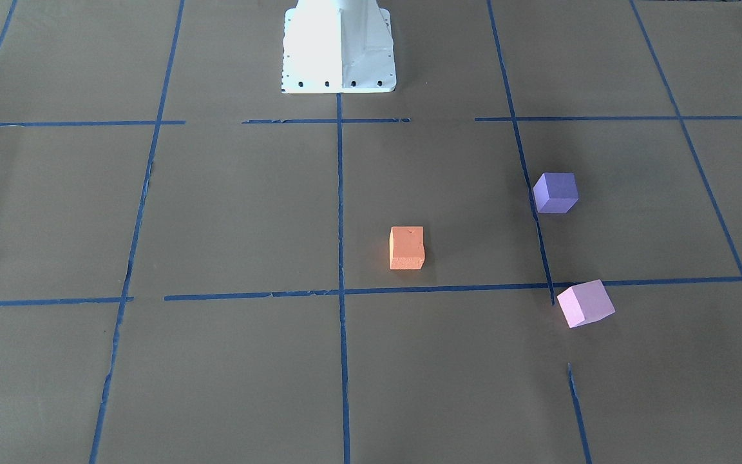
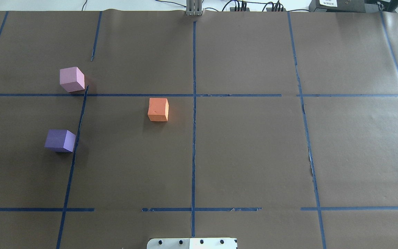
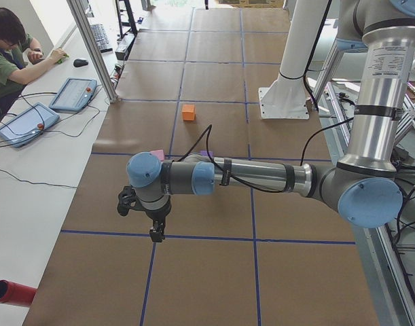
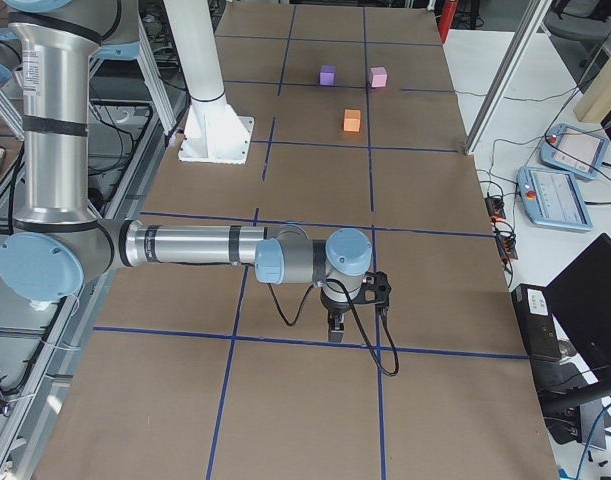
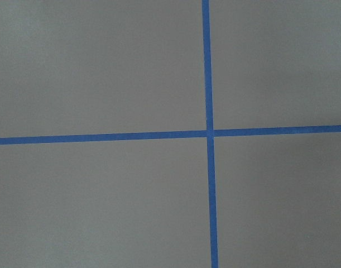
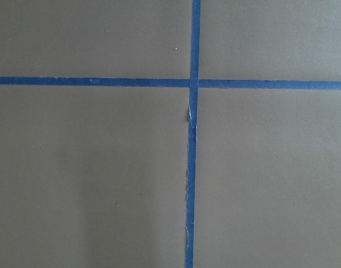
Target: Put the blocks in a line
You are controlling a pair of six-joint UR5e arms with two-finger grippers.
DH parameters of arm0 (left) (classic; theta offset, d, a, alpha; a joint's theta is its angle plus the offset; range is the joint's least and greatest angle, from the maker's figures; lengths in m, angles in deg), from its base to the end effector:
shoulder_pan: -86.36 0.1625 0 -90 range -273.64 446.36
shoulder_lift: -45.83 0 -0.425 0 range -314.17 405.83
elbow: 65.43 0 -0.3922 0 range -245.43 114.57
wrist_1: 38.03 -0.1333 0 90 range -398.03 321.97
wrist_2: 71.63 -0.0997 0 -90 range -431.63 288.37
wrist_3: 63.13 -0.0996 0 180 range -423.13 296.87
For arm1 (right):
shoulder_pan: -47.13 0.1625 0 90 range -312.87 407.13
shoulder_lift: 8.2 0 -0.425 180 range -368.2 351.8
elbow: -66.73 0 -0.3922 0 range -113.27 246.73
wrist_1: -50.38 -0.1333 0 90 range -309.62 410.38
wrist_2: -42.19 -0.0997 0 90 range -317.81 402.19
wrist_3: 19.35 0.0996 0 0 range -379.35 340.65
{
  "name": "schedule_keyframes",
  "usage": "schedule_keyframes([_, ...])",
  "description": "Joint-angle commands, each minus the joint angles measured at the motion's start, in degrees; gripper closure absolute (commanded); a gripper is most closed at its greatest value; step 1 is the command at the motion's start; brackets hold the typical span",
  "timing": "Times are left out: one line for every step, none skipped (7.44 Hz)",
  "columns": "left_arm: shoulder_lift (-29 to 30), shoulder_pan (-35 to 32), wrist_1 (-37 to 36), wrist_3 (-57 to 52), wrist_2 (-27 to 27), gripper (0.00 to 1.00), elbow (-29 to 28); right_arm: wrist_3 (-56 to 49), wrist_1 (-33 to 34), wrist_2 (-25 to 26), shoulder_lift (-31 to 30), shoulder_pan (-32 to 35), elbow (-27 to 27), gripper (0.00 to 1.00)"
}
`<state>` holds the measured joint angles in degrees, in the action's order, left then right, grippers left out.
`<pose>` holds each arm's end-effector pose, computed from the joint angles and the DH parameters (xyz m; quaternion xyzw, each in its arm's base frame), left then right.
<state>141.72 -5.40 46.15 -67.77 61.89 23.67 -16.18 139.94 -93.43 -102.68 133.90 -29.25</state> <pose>-0.0811 -0.5307 0.6248 0.0140 0.3705 0.0207 0.9285 0.0360 -0.4636 0.6422 -0.0061 -0.3879 -0.0070 0.9217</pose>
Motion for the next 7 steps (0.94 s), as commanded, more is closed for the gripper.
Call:
schedule_keyframes([0.3,0.3,0.1,0.4,0.1,0.00,0.3,0.0,0.0,0.0,0.0,0.0,0.0,0.00])
schedule_keyframes([0.4,0.6,0.2,0.5,0.4,0.00,1.5,0.0,0.0,0.0,0.0,0.1,0.0,0.00])
schedule_keyframes([0.8,1.5,0.4,0.5,0.4,0.00,3.1,0.0,0.0,0.0,0.0,0.1,0.0,0.00])
schedule_keyframes([1.7,4.7,0.2,0.8,0.4,0.00,5.6,0.0,0.0,0.0,0.0,0.1,0.0,0.00])
schedule_keyframes([3.5,6.2,0.3,2.5,0.4,0.00,7.9,0.0,0.0,0.0,0.0,0.1,0.0,0.00])
schedule_keyframes([5.8,9.3,0.2,6.4,0.3,0.00,9.9,0.0,0.0,0.0,0.0,0.0,0.0,0.00])
schedule_keyframes([9.1,14.4,0.1,13.9,-0.2,0.00,12.0,0.0,0.0,0.0,0.0,0.0,0.0,0.00])
